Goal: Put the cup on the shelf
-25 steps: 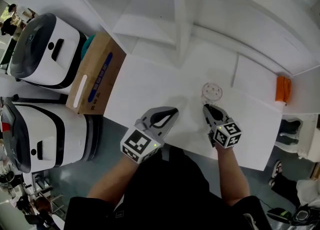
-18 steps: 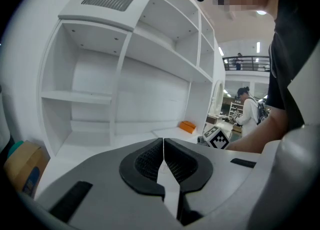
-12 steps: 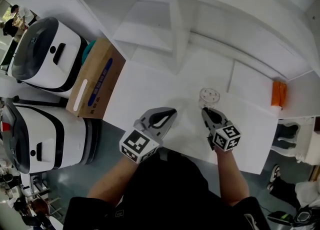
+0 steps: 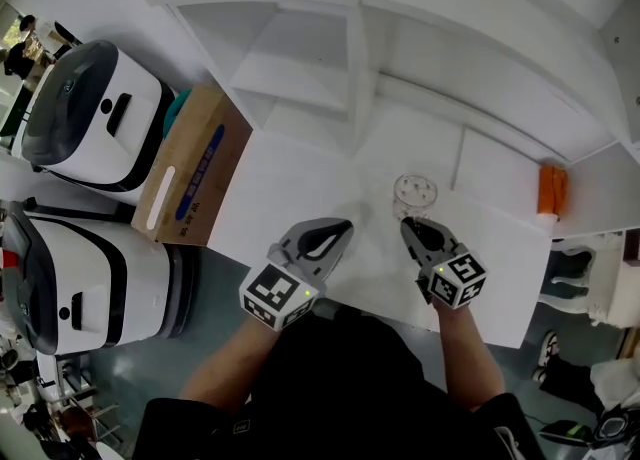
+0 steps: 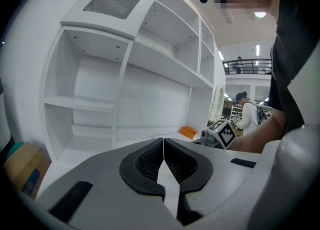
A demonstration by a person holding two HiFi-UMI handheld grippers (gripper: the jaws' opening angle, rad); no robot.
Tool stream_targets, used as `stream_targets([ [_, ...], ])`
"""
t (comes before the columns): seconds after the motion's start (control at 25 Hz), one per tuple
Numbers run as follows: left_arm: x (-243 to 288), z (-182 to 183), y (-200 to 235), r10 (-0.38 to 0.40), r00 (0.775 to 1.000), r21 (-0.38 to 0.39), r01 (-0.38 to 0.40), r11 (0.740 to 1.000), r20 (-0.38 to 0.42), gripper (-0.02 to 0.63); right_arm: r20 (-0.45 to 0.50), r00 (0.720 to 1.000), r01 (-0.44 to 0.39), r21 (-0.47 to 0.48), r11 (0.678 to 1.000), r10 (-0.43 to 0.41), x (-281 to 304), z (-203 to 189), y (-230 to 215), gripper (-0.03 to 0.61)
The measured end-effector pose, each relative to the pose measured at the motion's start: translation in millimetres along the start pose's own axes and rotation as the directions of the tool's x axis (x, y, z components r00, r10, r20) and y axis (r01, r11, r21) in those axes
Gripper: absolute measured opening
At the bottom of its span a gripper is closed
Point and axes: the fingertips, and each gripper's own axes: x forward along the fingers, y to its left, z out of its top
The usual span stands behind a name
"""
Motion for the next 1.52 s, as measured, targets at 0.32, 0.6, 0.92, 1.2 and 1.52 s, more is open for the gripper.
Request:
stream_targets([
  [0.32,-41,5,43,0.016,0.999,-0.026,-0.015,1.000,0.033,0.012,0.008,0.999,-0.042,-0.031,0.999,0.043,35,25,54,0.029],
  [0.6,-91,4,92,-0.032,0.999,-0.013,0.033,0.999,0.032,0.012,0.046,0.998,-0.042,-0.039,0.998,0.044,95,49,117,0.029],
  [0.92,-150,9,150,-0.097,0.994,0.029,0.096,0.995,0.050,0.012,0.092,0.996,-0.005,-0.045,0.999,0.009,156,70,178,0.029],
  [1.2,-175,2,182,-0.171,0.985,0.068,0.169,0.983,0.031,0.012,0.120,0.991,0.054,-0.009,0.998,-0.053,198,79,195,0.029],
  [1.52,-172,-9,197,-0.136,0.991,-0.012,0.136,0.991,0.008,0.012,0.095,0.995,0.003,-0.041,0.999,0.001,222,83,196,0.029],
])
